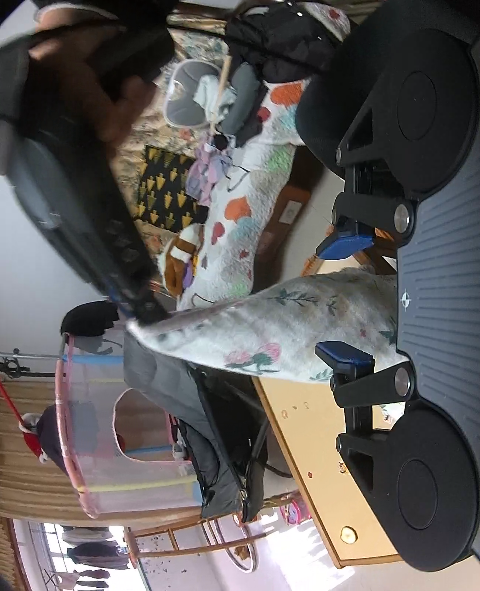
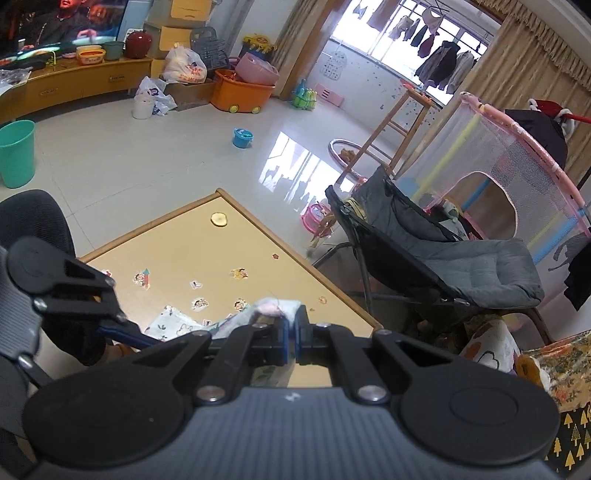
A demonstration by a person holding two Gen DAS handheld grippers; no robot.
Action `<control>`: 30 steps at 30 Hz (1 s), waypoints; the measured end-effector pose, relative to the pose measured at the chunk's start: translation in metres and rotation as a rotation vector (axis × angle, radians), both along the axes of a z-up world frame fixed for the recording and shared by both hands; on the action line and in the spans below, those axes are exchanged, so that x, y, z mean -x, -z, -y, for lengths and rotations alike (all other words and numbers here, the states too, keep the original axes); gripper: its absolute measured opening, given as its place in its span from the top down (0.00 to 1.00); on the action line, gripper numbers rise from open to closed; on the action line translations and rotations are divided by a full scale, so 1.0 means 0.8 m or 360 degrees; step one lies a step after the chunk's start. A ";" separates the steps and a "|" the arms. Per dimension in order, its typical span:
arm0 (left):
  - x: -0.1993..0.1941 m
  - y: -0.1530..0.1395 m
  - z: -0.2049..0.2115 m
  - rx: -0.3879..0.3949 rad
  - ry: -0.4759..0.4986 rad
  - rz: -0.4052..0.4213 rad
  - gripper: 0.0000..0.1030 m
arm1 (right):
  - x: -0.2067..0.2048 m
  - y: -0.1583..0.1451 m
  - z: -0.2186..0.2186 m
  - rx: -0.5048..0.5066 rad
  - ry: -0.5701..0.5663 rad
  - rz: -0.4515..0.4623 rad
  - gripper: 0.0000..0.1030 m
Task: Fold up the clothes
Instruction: 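Hold the cloth up with both grippers, letting it hang open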
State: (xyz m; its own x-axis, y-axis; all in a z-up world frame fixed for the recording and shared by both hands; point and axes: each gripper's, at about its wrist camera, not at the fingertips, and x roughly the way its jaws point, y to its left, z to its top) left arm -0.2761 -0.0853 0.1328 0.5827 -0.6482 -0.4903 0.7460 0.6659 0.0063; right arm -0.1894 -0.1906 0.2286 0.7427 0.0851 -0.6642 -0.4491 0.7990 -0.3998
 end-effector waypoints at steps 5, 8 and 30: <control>-0.008 -0.001 -0.004 -0.0017 -0.0019 -0.0013 0.49 | 0.029 -0.024 0.004 -0.0027 -0.0044 0.0084 0.97; -0.011 -0.016 -0.013 0.0006 -0.0041 0.0010 0.49 | 0.046 -0.044 0.010 -0.0064 -0.0056 0.0117 0.97; 0.049 -0.126 -0.053 0.0224 -0.0018 0.0141 0.49 | 0.107 -0.132 0.000 -0.0038 -0.0147 0.0339 0.97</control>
